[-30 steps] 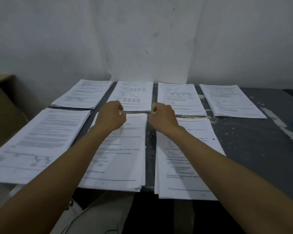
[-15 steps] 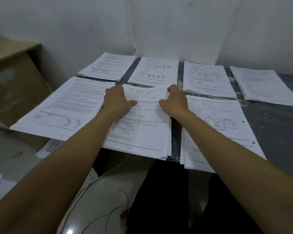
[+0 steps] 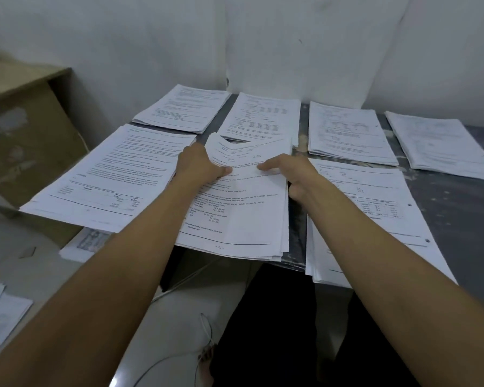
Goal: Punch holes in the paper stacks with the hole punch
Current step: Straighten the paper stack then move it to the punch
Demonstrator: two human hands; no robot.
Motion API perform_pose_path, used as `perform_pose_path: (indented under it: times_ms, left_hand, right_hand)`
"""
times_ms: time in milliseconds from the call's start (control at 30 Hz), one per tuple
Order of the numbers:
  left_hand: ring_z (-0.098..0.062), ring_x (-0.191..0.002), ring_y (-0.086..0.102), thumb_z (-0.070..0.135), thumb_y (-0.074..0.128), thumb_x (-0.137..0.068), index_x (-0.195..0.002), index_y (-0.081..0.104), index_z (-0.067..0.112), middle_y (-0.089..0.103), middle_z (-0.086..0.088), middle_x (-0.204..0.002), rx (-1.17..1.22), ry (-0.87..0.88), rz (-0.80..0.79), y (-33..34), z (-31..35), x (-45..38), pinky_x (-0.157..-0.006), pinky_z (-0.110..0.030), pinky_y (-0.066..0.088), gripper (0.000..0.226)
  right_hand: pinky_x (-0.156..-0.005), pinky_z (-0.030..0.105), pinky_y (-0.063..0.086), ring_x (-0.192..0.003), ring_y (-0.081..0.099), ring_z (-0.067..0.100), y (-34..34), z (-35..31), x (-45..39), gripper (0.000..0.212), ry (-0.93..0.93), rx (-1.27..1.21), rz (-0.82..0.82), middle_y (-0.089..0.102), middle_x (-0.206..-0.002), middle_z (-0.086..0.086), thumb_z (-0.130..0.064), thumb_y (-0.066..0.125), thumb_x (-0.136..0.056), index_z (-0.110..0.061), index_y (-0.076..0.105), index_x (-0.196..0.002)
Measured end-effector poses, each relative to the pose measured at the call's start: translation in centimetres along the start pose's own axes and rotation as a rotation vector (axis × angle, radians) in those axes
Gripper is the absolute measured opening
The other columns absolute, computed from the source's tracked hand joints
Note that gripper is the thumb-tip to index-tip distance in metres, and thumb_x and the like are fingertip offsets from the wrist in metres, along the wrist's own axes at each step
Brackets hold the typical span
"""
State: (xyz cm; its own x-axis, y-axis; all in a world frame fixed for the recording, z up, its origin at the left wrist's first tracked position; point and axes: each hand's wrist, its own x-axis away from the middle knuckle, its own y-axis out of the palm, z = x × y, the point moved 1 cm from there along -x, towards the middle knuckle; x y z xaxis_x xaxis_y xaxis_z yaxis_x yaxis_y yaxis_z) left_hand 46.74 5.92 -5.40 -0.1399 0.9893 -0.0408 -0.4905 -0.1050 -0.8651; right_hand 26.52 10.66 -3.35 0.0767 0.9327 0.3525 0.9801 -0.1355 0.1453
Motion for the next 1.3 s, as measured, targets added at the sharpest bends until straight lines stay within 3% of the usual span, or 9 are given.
perform_pose_path:
  times_ms: [133,267,333,400,500,700,900,1100,1300]
  left_hand:
    - [-0.029,-0.125,0.053,0.058,0.084,-0.069,-0.133,0.050,0.004,0.056,-0.012,-0.133,0.134,-0.044,0.000,0.0,-0.3,1.0,-0.102,-0.044,0.048,0.090]
    - [-0.016,-0.099,0.066,0.049,0.085,-0.072,-0.120,0.050,0.018,0.064,0.002,-0.115,0.657,-0.125,0.083,-0.6,-0.8,2.5,-0.081,-0.034,0.056,0.067]
    - [-0.013,-0.090,0.068,0.048,0.082,-0.075,-0.120,0.052,0.019,0.066,0.006,-0.105,0.825,-0.181,0.103,-1.5,-0.8,3.1,-0.074,-0.030,0.055,0.062]
    - [-0.017,-0.082,0.074,0.042,0.079,-0.082,-0.109,0.067,0.014,0.075,0.006,-0.092,0.907,-0.176,0.091,-2.7,-0.4,3.1,-0.067,-0.028,0.058,0.041]
    - [-0.014,-0.078,0.076,0.032,0.074,-0.090,-0.101,0.072,0.017,0.078,0.005,-0.091,0.967,-0.075,0.091,-4.9,0.9,3.2,-0.070,-0.034,0.063,0.019]
    - [-0.007,-0.078,0.075,0.028,0.072,-0.092,-0.108,0.064,0.015,0.075,0.004,-0.099,1.003,0.133,0.192,-8.6,4.7,4.5,-0.065,-0.026,0.061,0.022]
    - [-0.016,-0.089,0.075,0.023,0.067,-0.095,-0.117,0.059,0.006,0.074,-0.002,-0.107,1.050,0.326,0.178,-9.7,9.1,6.3,-0.075,-0.035,0.063,0.028]
    - [-0.013,-0.093,0.074,0.021,0.060,-0.100,-0.121,0.059,0.013,0.073,0.002,-0.110,1.084,0.480,0.126,-8.5,14.3,8.0,-0.077,-0.033,0.062,0.022]
    - [-0.013,-0.094,0.074,0.022,0.061,-0.100,-0.111,0.065,0.022,0.075,0.005,-0.106,1.144,0.555,0.075,-5.4,17.4,9.5,-0.079,-0.033,0.061,0.013]
  right_hand:
    - [-0.074,0.050,0.061,-0.085,0.074,0.034,-0.1,0.0,0.8,0.037,0.021,0.070,-0.019,0.075,-0.099,0.017,0.014,0.078,-0.069,0.002,0.070,-0.103]
    - [-0.076,0.049,0.060,-0.086,0.074,0.033,-0.6,-1.1,1.6,0.036,-0.137,-0.005,-0.063,0.077,-0.092,0.012,0.015,0.077,-0.070,-0.014,0.063,-0.084]
    - [-0.077,0.047,0.061,-0.086,0.074,0.032,-0.9,-2.1,1.9,0.033,-0.168,0.018,-0.081,0.077,-0.093,0.011,0.011,0.080,-0.071,-0.008,0.067,-0.094]
    - [-0.080,0.046,0.060,-0.090,0.074,0.032,-1.0,-3.3,2.3,0.041,-0.185,0.053,-0.094,0.076,-0.100,0.013,0.007,0.082,-0.071,-0.002,0.069,-0.109]
    - [-0.079,0.042,0.061,-0.090,0.074,0.030,-1.3,-5.1,3.1,0.045,-0.260,0.074,-0.080,0.076,-0.103,0.012,0.004,0.083,-0.071,-0.002,0.069,-0.113]
    - [-0.071,0.036,0.061,-0.083,0.076,0.025,-2.6,-8.8,4.6,0.037,-0.424,0.066,-0.027,0.078,-0.093,0.005,0.000,0.085,-0.069,-0.008,0.072,-0.103]
    - [-0.072,0.037,0.062,-0.083,0.076,0.024,-5.4,-11.3,7.1,0.037,-0.581,0.047,0.078,0.078,-0.093,0.003,-0.003,0.086,-0.069,-0.007,0.072,-0.103]
    - [-0.059,0.026,0.059,-0.072,0.075,0.018,-9.1,-12.8,10.5,0.029,-0.680,0.008,0.201,0.077,-0.082,-0.004,0.000,0.084,-0.070,-0.013,0.072,-0.093]
    - [-0.060,0.025,0.059,-0.071,0.074,0.015,-13.6,-12.7,12.7,0.026,-0.725,0.052,0.278,0.077,-0.079,-0.007,-0.004,0.084,-0.071,-0.018,0.072,-0.088]
